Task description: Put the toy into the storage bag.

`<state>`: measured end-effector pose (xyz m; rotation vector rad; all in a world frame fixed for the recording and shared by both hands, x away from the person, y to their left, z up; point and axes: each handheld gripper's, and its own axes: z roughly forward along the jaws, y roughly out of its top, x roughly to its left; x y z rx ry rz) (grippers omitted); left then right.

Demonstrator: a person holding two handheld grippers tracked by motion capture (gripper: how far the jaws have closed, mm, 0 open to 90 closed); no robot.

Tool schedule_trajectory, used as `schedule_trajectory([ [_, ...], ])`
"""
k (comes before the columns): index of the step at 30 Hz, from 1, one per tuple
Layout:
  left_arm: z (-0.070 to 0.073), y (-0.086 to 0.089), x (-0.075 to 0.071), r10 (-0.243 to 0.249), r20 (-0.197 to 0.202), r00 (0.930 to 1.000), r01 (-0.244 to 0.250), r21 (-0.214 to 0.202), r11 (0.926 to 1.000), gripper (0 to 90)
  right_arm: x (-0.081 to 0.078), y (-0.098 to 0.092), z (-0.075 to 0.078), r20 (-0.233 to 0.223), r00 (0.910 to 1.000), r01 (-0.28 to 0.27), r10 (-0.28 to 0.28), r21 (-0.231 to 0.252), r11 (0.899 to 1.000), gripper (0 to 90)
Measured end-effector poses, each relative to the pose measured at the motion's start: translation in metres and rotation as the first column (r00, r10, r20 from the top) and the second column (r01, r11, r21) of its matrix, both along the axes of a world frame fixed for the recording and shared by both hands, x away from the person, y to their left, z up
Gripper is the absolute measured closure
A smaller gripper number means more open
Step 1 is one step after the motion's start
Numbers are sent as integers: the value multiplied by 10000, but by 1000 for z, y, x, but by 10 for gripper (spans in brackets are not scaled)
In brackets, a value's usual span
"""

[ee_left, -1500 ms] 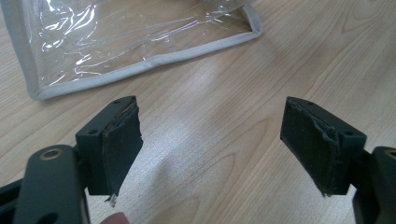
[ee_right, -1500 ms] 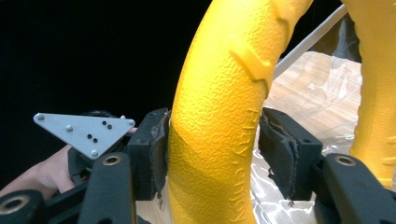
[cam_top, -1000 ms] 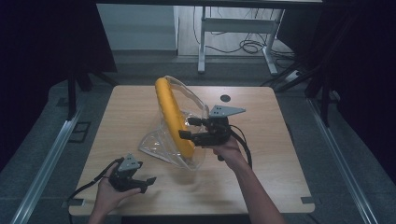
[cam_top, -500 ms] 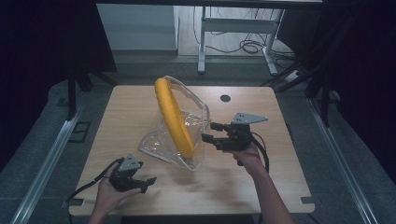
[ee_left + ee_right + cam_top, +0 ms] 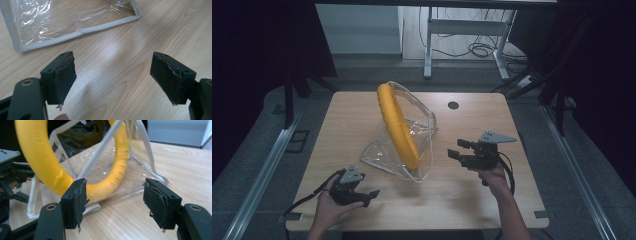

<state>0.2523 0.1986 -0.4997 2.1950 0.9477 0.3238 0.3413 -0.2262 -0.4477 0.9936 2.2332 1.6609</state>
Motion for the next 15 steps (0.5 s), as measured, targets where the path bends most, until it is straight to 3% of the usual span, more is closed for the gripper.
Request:
schedule_trajectory([
  [6, -1, -1, 0, -21, -7, 10000, 21, 28, 10000, 204, 1, -9, -6, -103, 9998, 194, -192, 151, 9997, 353],
  [15, 0, 0, 0, 17, 33, 10000, -17, 24, 10000, 204, 2, -5, -12, -184, 9995, 242, -242, 11, 9997, 353],
])
